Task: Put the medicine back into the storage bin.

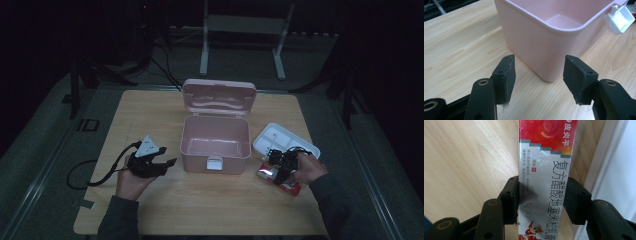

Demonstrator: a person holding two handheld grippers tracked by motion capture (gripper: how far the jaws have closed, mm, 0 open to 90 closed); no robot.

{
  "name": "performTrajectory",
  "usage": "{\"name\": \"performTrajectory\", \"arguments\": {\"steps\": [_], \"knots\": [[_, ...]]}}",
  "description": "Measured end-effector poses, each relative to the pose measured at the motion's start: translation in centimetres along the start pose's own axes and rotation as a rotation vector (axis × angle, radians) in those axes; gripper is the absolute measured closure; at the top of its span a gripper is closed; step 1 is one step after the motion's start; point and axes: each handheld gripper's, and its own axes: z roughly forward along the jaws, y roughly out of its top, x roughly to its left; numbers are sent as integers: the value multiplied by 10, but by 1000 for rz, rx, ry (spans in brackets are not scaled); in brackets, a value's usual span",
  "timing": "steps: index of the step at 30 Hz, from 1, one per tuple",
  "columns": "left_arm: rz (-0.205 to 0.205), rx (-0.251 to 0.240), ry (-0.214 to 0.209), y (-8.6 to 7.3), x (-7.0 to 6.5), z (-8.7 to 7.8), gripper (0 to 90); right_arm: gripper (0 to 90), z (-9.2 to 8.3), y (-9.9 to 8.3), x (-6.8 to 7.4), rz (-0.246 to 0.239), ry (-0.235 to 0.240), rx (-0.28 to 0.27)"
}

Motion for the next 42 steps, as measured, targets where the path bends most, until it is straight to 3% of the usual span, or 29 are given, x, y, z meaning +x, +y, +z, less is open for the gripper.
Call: {"name": "performTrajectory", "arguments": {"steps": [12,16,25,30,42], "knots": [[1,0,-4,0,0,1,433,512,-41,-2,2,-38,1,-23],[1,2,-5,0,0,1,434,513,-51,1,2,-53,-9,-17],[-1,-1,-5,0,0,0,434,513,-93,15,1,-102,-47,-29],[0,-1,-6,0,0,0,434,513,-116,33,4,-143,-73,-29],[1,-3,-6,0,0,0,434,513,-138,83,16,-232,-88,-33]]}}
